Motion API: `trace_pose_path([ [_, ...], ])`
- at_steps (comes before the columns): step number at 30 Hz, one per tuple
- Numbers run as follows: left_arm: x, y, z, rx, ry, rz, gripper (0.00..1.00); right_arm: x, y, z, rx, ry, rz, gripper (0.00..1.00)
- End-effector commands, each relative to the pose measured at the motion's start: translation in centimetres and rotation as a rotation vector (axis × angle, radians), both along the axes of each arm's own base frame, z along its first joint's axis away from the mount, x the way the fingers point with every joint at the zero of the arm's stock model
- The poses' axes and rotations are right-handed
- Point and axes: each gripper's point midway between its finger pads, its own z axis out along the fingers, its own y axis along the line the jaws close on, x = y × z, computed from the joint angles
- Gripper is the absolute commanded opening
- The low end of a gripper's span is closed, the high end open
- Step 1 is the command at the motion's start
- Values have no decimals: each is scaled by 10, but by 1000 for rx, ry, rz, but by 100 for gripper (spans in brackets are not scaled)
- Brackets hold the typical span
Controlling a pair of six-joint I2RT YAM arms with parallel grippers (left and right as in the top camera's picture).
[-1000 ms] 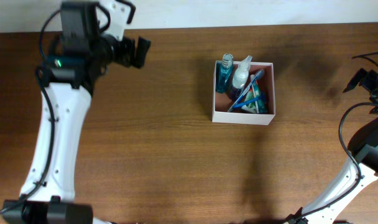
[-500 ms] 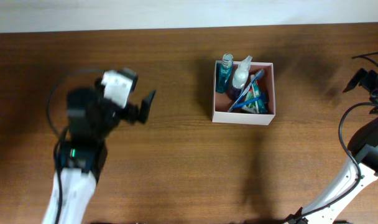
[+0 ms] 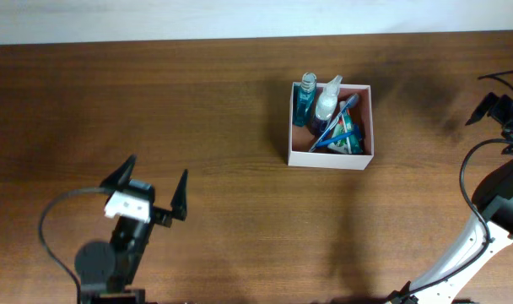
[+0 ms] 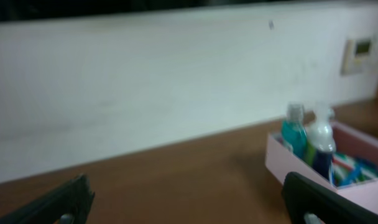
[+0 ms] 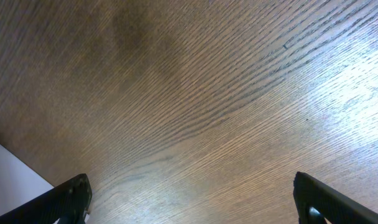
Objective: Pack container
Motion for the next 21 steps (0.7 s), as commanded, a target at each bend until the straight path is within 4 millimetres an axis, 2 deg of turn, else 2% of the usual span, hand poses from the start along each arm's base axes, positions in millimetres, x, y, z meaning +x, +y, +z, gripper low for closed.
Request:
trace_pose_path([
  [1,-10,20,4,-108,-44,107,99,-3,-2,13,-23,-16,-8,99],
  [4,-15,26,1,-116,-66,141,99,-3,-2,13,-23,-16,-8,99],
  [8,-17,44,-14,-253,-20,240,99,-3,-2,13,-23,-16,-8,99],
  [18,-31,49,-13,-267,-115,257,99,-3,-2,13,-23,-16,-8,99],
  [21,-29,49,-21,-267,-116,257,100,-3,-2,13,-23,-16,-8,99],
])
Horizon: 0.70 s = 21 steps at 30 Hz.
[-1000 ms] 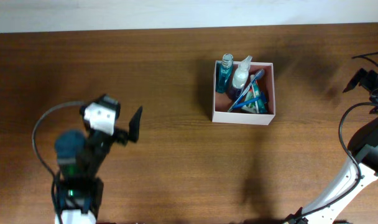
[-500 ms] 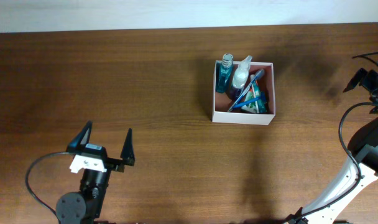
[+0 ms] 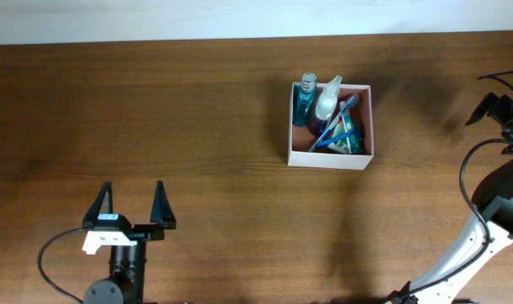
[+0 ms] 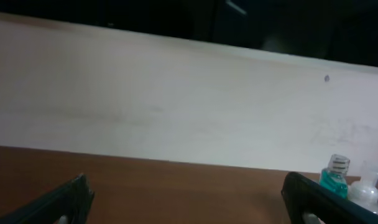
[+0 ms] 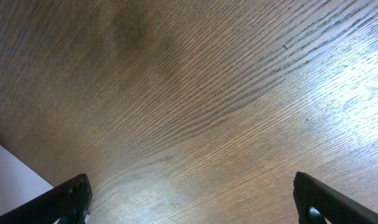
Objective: Pack container
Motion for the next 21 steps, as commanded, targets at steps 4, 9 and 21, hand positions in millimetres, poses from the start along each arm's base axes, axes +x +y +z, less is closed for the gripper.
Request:
trace_pose_path([
  [4,4,5,-19,-12,23,22,99,-3,-2,13,-23,-16,-8,99],
  [9,7,3,-36,22,76,21,99,-3,-2,13,-23,-16,-8,99],
  [21,9,-5,-80,96,247,-26,99,-3,-2,13,-23,-16,-8,99],
])
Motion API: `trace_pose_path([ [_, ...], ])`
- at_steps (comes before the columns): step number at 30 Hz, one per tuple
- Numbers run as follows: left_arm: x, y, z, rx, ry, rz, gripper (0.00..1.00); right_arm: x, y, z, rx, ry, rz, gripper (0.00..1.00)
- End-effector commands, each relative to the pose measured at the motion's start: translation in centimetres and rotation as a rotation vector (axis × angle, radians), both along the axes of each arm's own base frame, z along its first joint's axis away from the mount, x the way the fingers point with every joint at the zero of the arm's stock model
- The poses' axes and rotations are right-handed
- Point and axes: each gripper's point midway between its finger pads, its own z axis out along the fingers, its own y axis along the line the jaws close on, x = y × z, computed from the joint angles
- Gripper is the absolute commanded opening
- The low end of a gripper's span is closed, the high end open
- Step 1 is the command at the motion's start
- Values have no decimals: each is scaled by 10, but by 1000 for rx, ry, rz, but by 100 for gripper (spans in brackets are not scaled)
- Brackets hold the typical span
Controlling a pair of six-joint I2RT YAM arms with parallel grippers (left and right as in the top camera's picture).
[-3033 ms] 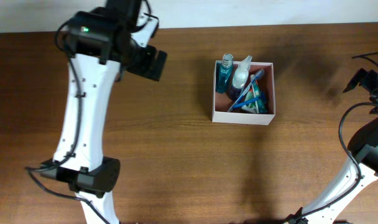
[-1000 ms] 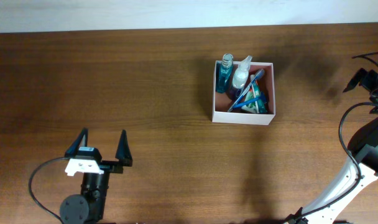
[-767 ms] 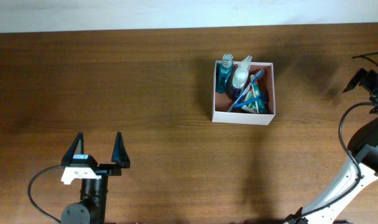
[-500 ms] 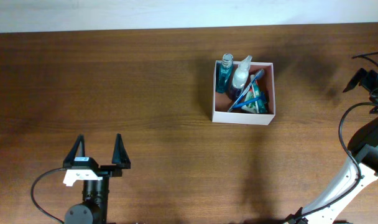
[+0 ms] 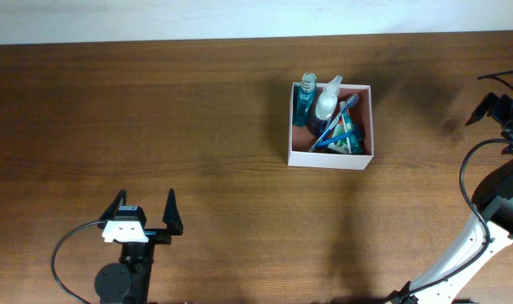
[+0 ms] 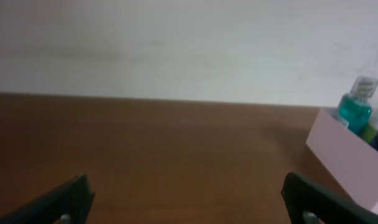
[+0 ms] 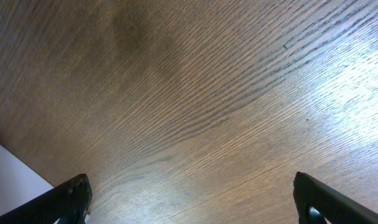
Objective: Pack container
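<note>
A small pink-and-white box (image 5: 366, 127) stands right of the table's centre. It holds a teal bottle (image 5: 305, 99), a white spray bottle (image 5: 326, 102), a blue toothbrush and a green-and-white tube. In the left wrist view the box (image 6: 350, 155) and teal bottle (image 6: 357, 106) show at the right edge. My left gripper (image 5: 145, 215) is open near the front left, far from the box, with nothing between its fingers. My right gripper (image 7: 192, 199) is open over bare wood at the far right edge.
The brown wooden table (image 5: 155, 110) runs to a pale wall along its far edge. The right arm and its black cable (image 5: 472, 194) curve along the right side. A white surface (image 7: 9, 174) shows at the lower left of the right wrist view.
My left gripper has moved a little toward the front and lower, and its camera now looks along the tabletop toward the box. The right arm and the box have not changed.
My left gripper was open at the front left, turned toward the box. It then stood squared up nearer the front edge, and now sits a little further front and right. The right gripper stayed open at the far right throughout.
</note>
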Motion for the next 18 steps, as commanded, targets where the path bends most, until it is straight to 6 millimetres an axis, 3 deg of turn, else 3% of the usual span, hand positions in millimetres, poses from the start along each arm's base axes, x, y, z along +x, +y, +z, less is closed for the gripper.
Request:
trace_pose_path([
  [1,-1,-1,-7,26,21,-12,99,-3,-2,13,-23,-17,-8,99],
  [18,-2,-8,-11,105,32,-56,99,-3,-2,13,-23,-16,-8,99],
])
